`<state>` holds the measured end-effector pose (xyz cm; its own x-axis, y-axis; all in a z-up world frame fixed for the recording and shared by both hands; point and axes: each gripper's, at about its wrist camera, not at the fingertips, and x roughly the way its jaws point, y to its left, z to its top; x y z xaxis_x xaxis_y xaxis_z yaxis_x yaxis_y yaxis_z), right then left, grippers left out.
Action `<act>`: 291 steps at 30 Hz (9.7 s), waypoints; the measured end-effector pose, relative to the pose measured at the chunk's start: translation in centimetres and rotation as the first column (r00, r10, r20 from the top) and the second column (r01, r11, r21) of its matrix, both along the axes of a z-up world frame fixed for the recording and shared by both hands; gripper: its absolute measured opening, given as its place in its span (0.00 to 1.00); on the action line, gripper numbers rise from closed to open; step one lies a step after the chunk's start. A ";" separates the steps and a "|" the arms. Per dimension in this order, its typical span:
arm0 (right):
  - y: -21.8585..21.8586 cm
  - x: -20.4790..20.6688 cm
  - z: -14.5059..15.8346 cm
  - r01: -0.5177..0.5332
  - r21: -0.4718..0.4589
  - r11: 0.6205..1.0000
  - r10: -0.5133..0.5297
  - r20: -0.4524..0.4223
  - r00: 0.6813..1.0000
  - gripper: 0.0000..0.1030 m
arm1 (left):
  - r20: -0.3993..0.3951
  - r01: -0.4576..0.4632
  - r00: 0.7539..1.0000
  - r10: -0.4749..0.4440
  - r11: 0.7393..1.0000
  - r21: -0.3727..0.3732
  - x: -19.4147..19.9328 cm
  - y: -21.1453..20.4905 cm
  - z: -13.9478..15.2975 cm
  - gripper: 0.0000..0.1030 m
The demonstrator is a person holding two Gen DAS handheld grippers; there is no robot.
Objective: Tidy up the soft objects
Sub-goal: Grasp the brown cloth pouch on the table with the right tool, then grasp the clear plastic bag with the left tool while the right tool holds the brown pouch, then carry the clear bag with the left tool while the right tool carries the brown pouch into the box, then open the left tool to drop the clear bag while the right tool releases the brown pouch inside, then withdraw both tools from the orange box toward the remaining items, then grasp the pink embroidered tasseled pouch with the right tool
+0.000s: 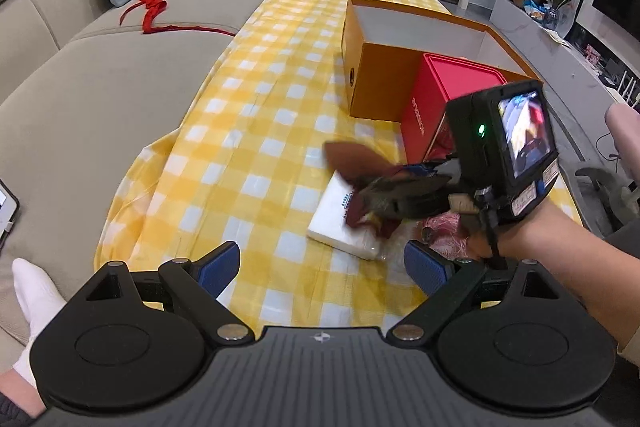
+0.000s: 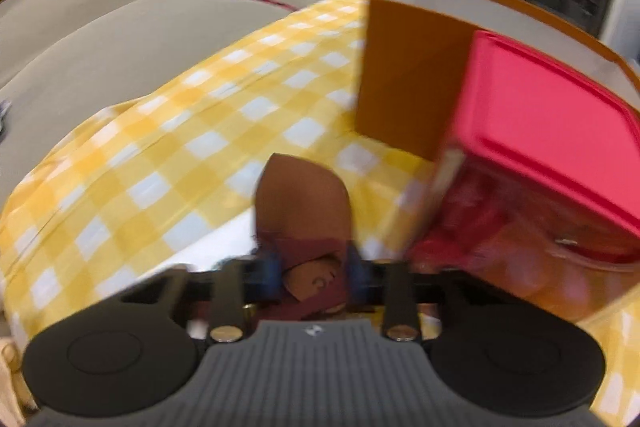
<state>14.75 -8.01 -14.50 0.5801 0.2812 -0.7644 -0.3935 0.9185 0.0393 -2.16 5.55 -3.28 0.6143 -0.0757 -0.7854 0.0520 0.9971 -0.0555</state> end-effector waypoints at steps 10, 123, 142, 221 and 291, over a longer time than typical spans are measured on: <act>-4.1 -0.7 5.8 0.018 0.192 0.981 -0.029 0.054 0.998 0.13 | 0.032 -0.006 0.999 0.006 1.000 -0.018 0.3 0.6 -1.4 1.00; -15.6 20.0 7.5 0.249 0.408 0.878 -0.277 0.010 0.961 0.14 | 0.153 0.015 0.988 0.003 0.994 -0.112 30.4 -9.1 2.9 0.00; -17.9 24.7 3.9 0.315 0.546 0.777 -0.237 -0.209 0.949 0.14 | 0.080 -0.135 0.987 0.142 0.986 -0.096 34.8 -11.5 -3.0 0.21; -15.4 18.8 12.7 0.306 0.136 0.942 -0.330 0.215 0.919 0.97 | 0.173 -0.153 0.967 0.190 0.967 -0.206 30.1 -9.4 3.8 0.91; -3.0 -6.3 -0.2 0.052 -0.097 0.994 -0.072 -0.209 0.975 0.57 | -0.169 0.095 0.980 -0.103 0.994 -0.058 1.1 -0.1 -2.9 0.91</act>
